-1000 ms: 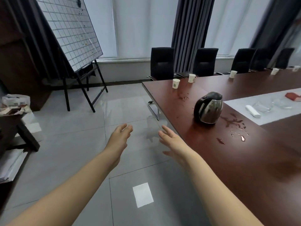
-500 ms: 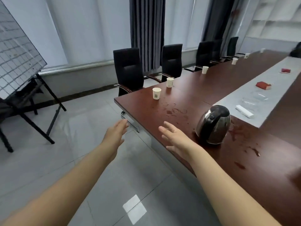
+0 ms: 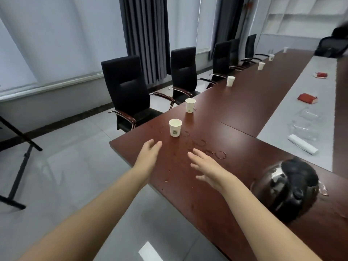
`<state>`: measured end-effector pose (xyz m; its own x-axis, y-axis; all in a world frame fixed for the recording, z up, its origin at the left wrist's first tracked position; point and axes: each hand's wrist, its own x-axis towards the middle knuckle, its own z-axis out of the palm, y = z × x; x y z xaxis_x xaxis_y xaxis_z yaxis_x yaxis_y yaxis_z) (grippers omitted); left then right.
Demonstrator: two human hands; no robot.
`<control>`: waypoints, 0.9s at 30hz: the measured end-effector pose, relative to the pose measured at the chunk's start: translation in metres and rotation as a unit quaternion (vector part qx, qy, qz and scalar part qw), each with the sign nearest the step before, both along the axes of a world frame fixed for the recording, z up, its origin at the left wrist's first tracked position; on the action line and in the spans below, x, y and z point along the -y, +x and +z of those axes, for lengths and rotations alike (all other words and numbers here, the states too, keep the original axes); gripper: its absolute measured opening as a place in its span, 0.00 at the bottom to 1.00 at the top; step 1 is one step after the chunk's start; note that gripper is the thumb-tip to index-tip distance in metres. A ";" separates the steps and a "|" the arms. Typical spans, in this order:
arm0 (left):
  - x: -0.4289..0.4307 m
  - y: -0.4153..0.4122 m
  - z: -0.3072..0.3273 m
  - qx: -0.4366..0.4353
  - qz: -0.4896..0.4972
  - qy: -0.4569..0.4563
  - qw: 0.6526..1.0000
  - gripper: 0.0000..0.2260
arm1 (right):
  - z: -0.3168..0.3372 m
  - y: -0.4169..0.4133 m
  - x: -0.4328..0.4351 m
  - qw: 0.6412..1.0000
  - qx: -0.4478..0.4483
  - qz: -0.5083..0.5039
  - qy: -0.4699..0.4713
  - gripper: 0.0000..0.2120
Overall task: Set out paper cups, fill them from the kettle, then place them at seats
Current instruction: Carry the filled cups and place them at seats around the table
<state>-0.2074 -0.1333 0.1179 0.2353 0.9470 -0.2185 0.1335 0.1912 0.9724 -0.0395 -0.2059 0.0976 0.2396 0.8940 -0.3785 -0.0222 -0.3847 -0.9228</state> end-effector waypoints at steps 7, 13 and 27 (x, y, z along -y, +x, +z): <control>-0.116 0.047 -0.012 0.010 -0.048 -0.015 0.999 0.24 | 0.006 0.029 -0.105 0.999 0.012 -0.035 -0.016 0.36; -0.211 0.078 -0.051 -0.046 -0.105 -0.039 0.993 0.24 | -0.010 0.040 -0.172 0.995 0.026 -0.087 -0.049 0.35; -0.381 0.145 -0.096 -0.075 -0.259 -0.034 0.962 0.27 | -0.027 0.052 -0.293 0.957 0.046 -0.268 -0.102 0.36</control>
